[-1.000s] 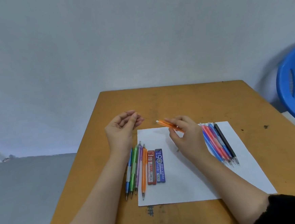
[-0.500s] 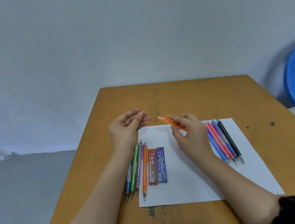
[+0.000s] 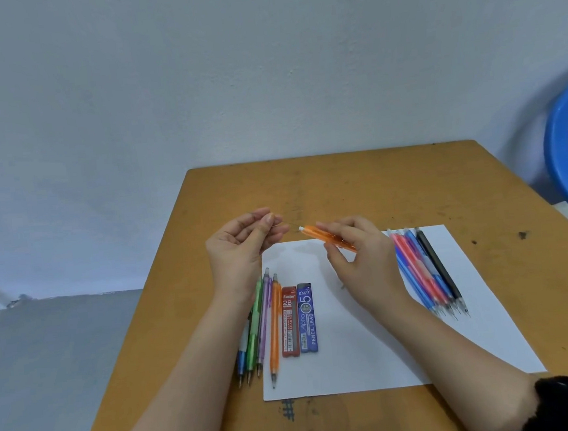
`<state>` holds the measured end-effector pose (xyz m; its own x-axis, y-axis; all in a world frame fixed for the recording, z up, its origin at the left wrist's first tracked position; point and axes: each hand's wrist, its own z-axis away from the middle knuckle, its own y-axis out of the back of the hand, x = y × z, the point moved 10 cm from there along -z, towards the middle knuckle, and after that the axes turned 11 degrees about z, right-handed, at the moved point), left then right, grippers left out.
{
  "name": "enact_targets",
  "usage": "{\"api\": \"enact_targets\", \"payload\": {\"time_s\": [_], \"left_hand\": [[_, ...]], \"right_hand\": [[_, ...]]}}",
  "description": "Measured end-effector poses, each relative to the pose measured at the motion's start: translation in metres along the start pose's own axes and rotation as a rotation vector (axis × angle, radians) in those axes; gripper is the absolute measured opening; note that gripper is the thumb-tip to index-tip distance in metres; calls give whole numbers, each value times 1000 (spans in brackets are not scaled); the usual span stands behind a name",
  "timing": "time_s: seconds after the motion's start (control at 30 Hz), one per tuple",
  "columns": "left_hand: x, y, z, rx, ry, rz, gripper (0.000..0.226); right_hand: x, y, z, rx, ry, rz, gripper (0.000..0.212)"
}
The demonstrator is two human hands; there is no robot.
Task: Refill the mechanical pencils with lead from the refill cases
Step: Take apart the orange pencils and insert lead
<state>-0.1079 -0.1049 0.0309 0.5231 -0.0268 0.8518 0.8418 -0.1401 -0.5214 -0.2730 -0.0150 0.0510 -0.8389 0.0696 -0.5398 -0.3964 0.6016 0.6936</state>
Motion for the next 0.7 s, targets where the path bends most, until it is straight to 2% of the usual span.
{"api": "enact_targets", "payload": {"time_s": [0.7], "left_hand": [[-7, -7, 3, -42, 58, -11, 10]], "right_hand": [[1, 1, -1, 0, 4, 0, 30]]}}
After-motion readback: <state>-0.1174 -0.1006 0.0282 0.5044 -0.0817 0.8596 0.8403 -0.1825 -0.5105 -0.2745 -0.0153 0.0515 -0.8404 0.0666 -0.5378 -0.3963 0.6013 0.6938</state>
